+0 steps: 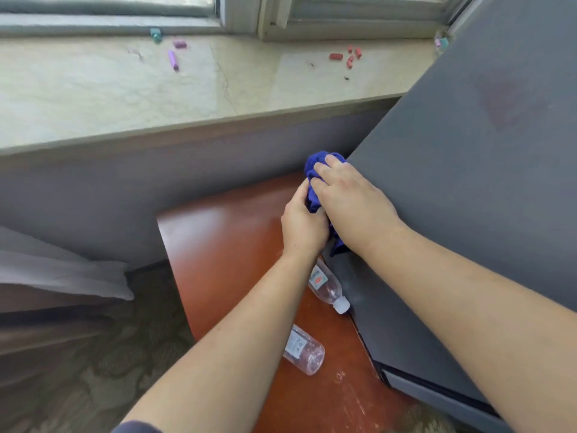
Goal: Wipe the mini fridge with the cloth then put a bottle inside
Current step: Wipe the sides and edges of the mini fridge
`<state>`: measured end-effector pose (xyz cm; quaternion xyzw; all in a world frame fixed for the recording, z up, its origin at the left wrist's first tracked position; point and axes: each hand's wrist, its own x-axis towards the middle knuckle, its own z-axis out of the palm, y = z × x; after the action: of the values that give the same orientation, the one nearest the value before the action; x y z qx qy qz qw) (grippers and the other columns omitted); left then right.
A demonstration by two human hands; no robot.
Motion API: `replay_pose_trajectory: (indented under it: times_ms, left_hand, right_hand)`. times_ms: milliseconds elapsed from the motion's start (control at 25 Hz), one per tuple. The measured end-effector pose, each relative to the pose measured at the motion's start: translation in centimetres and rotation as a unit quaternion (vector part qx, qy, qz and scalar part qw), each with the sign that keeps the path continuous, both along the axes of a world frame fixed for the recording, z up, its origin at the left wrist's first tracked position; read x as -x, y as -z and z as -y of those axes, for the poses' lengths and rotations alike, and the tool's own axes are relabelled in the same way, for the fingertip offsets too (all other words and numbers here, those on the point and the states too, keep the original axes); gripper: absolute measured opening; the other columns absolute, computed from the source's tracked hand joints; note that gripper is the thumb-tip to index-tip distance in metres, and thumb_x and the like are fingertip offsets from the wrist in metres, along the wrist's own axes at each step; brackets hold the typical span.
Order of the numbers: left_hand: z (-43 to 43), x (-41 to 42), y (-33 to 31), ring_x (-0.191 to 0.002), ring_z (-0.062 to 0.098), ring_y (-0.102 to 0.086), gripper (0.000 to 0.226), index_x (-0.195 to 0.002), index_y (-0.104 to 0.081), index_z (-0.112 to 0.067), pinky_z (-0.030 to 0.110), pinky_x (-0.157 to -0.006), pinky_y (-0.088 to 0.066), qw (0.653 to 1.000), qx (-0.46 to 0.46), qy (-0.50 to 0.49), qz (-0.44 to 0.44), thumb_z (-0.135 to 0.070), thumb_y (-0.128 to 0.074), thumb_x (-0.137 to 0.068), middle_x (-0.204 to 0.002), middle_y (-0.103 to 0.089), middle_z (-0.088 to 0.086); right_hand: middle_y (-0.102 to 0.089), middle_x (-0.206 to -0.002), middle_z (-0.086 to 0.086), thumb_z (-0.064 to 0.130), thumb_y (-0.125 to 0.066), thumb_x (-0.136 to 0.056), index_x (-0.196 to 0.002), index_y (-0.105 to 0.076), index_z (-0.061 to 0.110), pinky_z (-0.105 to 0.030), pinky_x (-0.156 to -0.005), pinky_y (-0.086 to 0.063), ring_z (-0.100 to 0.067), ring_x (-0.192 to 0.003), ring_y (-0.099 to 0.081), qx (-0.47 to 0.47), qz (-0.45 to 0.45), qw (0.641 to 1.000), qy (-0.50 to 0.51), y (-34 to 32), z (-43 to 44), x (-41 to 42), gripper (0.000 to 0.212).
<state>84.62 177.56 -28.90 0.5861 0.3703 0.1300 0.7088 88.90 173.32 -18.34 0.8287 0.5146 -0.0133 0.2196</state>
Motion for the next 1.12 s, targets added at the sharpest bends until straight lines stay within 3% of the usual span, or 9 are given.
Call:
replay_pose_trajectory:
  times_ms: [160, 320, 440, 560, 720, 840, 960, 1040, 1120]
  left_hand:
    - [8.3, 5.3, 0.3, -0.094, 0.000, -0.069, 0.049, -0.128, -0.063, -0.036, 0.014, -0.078, -0.050, 0.999, 0.034, -0.003, 0.010, -0.009, -0.061, -0.088, -0.104, -0.076, -0.014]
    - [19.4, 11.2, 1.9, -0.099, -0.005, -0.067, 0.053, -0.132, -0.057, -0.044, 0.016, -0.086, -0.052, 0.999, 0.048, 0.003, 0.000, -0.015, -0.062, -0.088, -0.110, -0.074, -0.019]
    - [26.8, 15.2, 2.2, -0.101, -0.010, -0.065, 0.052, -0.132, -0.060, -0.041, 0.013, -0.090, -0.050, 0.997, 0.082, 0.000, 0.002, -0.011, -0.062, -0.089, -0.112, -0.073, -0.021]
    - [31.4, 17.7, 2.5, -0.106, -0.016, -0.062, 0.053, -0.134, -0.061, -0.037, 0.013, -0.097, -0.049, 0.994, 0.106, -0.025, 0.013, -0.008, -0.064, -0.089, -0.113, -0.070, -0.028]
    - [30.8, 16.7, 2.1, -0.103, 0.004, -0.069, 0.040, -0.122, -0.069, -0.027, 0.028, -0.097, -0.052, 0.981, 0.171, -0.077, 0.041, -0.036, -0.057, -0.085, -0.108, -0.075, -0.013]
    - [28.3, 15.7, 0.9, -0.083, 0.009, -0.066, 0.024, -0.100, -0.073, -0.016, 0.025, -0.082, -0.053, 0.956, 0.260, -0.121, 0.058, -0.025, -0.050, -0.099, -0.089, -0.073, 0.001]
    - [23.5, 13.1, 0.3, -0.089, 0.005, -0.069, 0.027, -0.108, -0.072, -0.022, 0.024, -0.086, -0.054, 0.974, 0.194, -0.106, 0.042, -0.033, -0.054, -0.092, -0.096, -0.076, -0.007]
    - [18.8, 10.1, 0.4, -0.094, -0.003, -0.068, 0.027, -0.119, -0.069, -0.027, 0.022, -0.088, -0.053, 0.987, 0.130, -0.088, 0.033, -0.024, -0.059, -0.094, -0.101, -0.074, -0.014]
    - [12.8, 6.5, -0.1, -0.084, -0.009, -0.066, 0.026, -0.119, -0.069, -0.023, 0.014, -0.083, -0.049, 0.984, 0.129, -0.109, 0.048, -0.014, -0.054, -0.100, -0.096, -0.073, -0.015]
  right_hand:
    - [-0.057, -0.135, -0.009, 0.006, -0.051, -0.092, -0.123, -0.065, 0.008, -0.036, -0.116, -0.035, -0.028, -0.137, -0.044, 0.002, -0.029, 1.000, -0.004, 2.2, 7.7, 4.1, 0.034]
    - [-0.059, -0.140, -0.013, 0.006, -0.059, -0.086, -0.125, -0.067, 0.004, -0.040, -0.117, -0.039, -0.031, -0.140, -0.047, 0.026, -0.041, 0.999, 0.018, 3.8, 18.5, 9.6, 0.039]
    - [-0.055, -0.147, -0.014, 0.007, -0.053, -0.088, -0.132, -0.063, 0.004, -0.042, -0.119, -0.036, -0.031, -0.145, -0.042, 0.049, -0.050, 0.997, 0.029, 4.6, 25.9, 13.5, 0.045]
    - [-0.060, -0.143, -0.017, 0.005, -0.065, -0.080, -0.128, -0.067, 0.002, -0.046, -0.114, -0.044, -0.033, -0.140, -0.050, 0.069, -0.049, 0.995, 0.050, 5.4, 30.4, 16.1, 0.048]
    - [-0.040, -0.159, -0.022, 0.007, -0.052, -0.095, -0.148, -0.045, -0.004, -0.047, -0.125, -0.026, -0.036, -0.152, -0.030, 0.097, -0.005, 0.995, 0.023, 5.8, 29.5, 15.9, 0.055]
    - [-0.017, -0.167, -0.024, 0.010, -0.033, -0.104, -0.157, -0.022, -0.004, -0.046, -0.128, -0.010, -0.036, -0.157, -0.010, 0.119, -0.016, 0.993, 0.015, 5.8, 26.7, 15.0, 0.056]
    - [-0.011, -0.168, -0.024, 0.008, -0.025, -0.103, -0.158, -0.016, -0.004, -0.045, -0.128, -0.006, -0.037, -0.158, -0.005, 0.088, -0.035, 0.995, -0.019, 4.8, 22.1, 11.8, 0.056]
    - [-0.013, -0.168, -0.023, 0.008, -0.015, -0.097, -0.158, -0.018, -0.004, -0.044, -0.129, -0.007, -0.036, -0.158, -0.007, 0.036, -0.032, 0.998, -0.040, 4.6, 17.7, 8.8, 0.062]
    - [-0.022, -0.166, -0.023, 0.009, -0.018, -0.095, -0.155, -0.028, -0.004, -0.044, -0.128, -0.012, -0.036, -0.156, -0.016, 0.007, -0.020, 0.999, -0.045, 4.8, 12.4, 5.6, 0.063]
